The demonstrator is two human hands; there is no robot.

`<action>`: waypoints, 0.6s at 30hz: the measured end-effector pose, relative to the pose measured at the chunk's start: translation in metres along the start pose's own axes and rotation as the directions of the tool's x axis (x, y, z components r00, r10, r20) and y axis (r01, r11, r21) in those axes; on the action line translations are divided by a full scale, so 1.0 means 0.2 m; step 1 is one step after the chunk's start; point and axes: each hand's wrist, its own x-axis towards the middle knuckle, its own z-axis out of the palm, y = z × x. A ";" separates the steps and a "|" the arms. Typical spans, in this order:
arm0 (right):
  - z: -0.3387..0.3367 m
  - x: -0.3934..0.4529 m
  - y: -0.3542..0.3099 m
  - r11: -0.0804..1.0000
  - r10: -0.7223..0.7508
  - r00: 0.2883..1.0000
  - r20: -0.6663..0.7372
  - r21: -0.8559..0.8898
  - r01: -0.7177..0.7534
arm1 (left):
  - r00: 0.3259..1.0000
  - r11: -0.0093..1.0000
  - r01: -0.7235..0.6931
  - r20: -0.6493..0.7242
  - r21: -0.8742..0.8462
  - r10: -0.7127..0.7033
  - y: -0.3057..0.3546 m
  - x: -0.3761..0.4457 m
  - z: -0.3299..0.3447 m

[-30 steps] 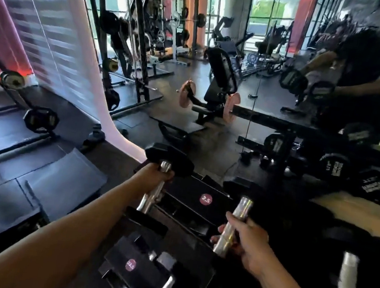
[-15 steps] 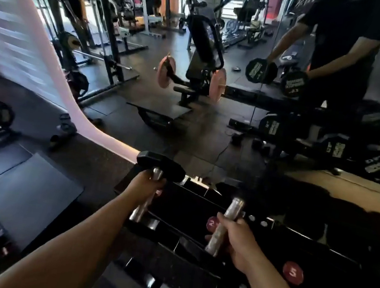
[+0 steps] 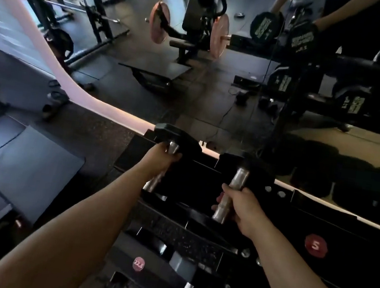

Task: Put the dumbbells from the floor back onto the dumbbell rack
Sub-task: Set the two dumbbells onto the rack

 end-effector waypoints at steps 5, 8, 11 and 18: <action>-0.01 0.01 0.00 0.999 0.011 1.000 0.003 -0.045 -0.011 | 0.998 1.000 0.023 0.053 0.015 -0.023 -0.01 0.03 -0.01; 0.00 0.00 0.03 0.998 0.021 1.000 0.010 -0.054 -0.020 | 0.997 0.999 0.030 0.077 0.020 -0.032 -0.01 0.03 -0.02; 0.00 0.00 0.04 0.997 0.028 0.999 0.016 -0.074 -0.027 | 0.993 0.999 0.037 0.108 0.006 -0.037 0.00 0.04 -0.03; 0.01 0.00 0.05 0.995 0.009 1.000 0.024 -0.102 -0.006 | 0.967 0.993 0.119 0.226 0.006 -0.118 -0.01 0.03 -0.08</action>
